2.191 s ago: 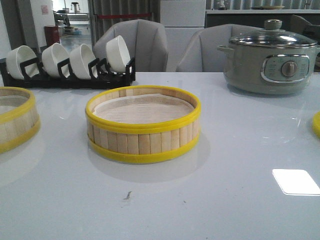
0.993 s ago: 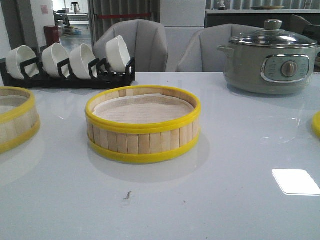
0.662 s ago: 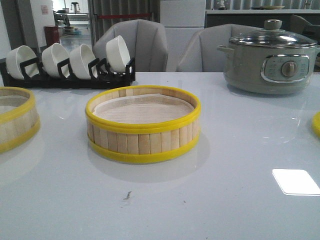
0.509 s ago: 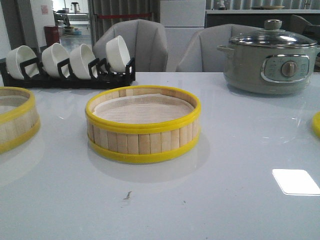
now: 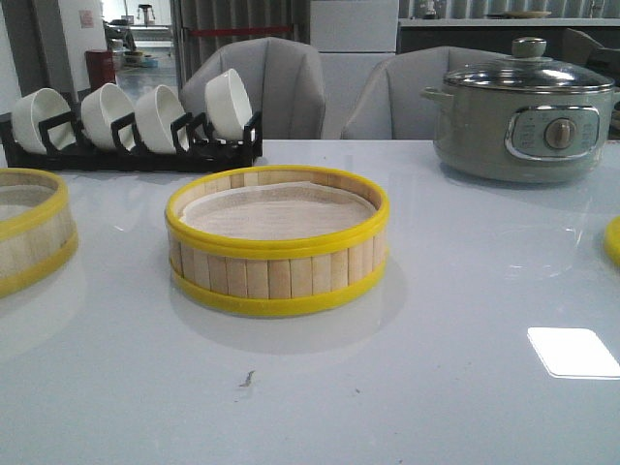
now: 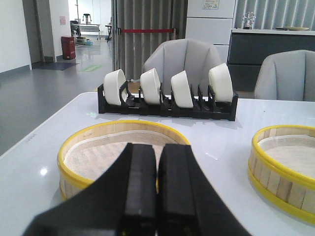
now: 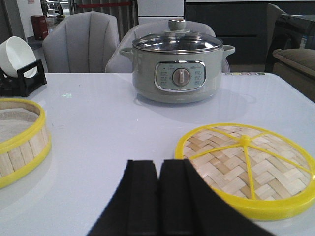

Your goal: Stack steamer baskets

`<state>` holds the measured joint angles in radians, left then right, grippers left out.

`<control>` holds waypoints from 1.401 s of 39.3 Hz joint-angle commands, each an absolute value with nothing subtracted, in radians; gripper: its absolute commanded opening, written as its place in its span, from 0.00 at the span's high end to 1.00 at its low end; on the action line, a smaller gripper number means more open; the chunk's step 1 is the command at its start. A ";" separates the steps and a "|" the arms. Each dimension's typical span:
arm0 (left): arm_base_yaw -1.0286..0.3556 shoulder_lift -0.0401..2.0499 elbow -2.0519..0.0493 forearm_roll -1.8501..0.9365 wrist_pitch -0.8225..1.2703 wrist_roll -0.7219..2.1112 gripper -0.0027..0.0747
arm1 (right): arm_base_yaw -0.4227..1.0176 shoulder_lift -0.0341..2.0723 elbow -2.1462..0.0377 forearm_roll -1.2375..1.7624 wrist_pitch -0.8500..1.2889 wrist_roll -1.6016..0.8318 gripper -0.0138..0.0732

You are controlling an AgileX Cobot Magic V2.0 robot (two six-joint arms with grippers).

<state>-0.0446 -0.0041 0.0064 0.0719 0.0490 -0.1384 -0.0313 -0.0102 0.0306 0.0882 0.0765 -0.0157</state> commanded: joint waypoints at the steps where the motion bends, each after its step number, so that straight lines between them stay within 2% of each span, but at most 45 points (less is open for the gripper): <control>1: -0.045 -0.018 0.008 0.072 -0.028 -0.150 0.86 | -0.039 -0.031 0.016 0.086 -0.014 -0.022 0.76; 22: -0.045 -0.018 -0.003 0.059 0.066 -0.147 0.86 | -0.039 -0.031 0.016 0.086 -0.014 -0.022 0.76; 29: -0.045 0.043 -0.116 0.041 0.098 -0.147 0.86 | -0.039 -0.031 0.016 0.086 -0.014 -0.022 0.76; 36: -0.045 0.277 -0.357 0.048 0.272 -0.147 0.86 | -0.039 -0.031 0.016 0.086 -0.014 -0.022 0.76; 46: -0.045 0.677 -0.807 0.048 0.537 -0.140 0.86 | -0.039 -0.031 0.016 0.086 -0.014 -0.022 0.76; 55: -0.045 0.840 -0.921 0.041 0.560 -0.113 0.86 | -0.039 -0.031 0.016 0.086 -0.014 -0.022 0.76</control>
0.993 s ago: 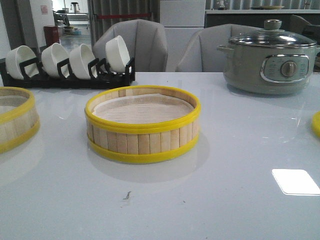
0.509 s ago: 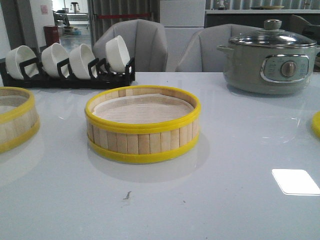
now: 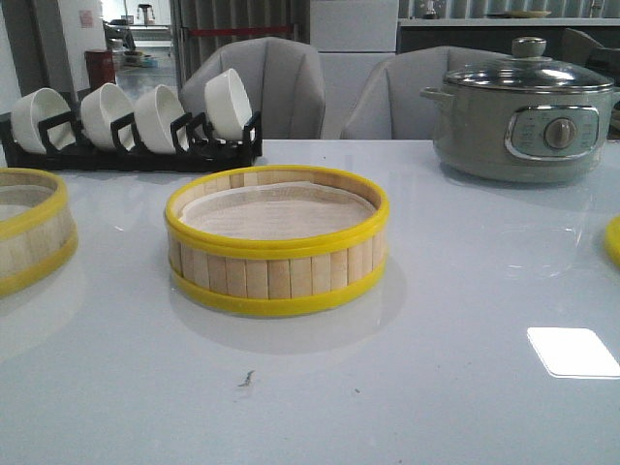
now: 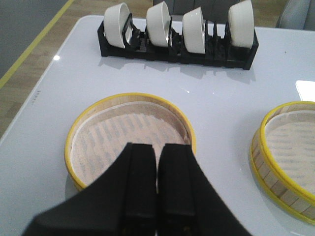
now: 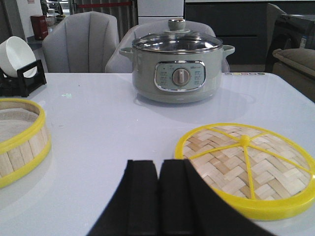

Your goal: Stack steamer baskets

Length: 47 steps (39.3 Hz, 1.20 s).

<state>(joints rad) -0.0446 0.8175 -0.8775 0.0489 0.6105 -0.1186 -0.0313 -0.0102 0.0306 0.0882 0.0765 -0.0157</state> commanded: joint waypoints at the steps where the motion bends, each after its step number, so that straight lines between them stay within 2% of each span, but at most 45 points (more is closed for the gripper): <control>1: -0.045 0.844 -0.921 0.041 0.560 -0.113 0.86 | -0.039 -0.031 0.016 0.086 -0.014 -0.022 0.76; 12: -0.045 0.844 -0.919 0.041 0.520 -0.061 0.86 | -0.039 -0.031 0.016 0.086 -0.014 -0.022 0.76; 47: -0.045 0.844 -0.918 0.080 0.575 -0.061 0.86 | -0.039 -0.031 0.016 0.086 -0.014 -0.022 0.76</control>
<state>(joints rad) -0.0446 0.8500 -0.8835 0.0808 0.6325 -0.0575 -0.0313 -0.0102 0.0306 0.0882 0.0765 -0.0157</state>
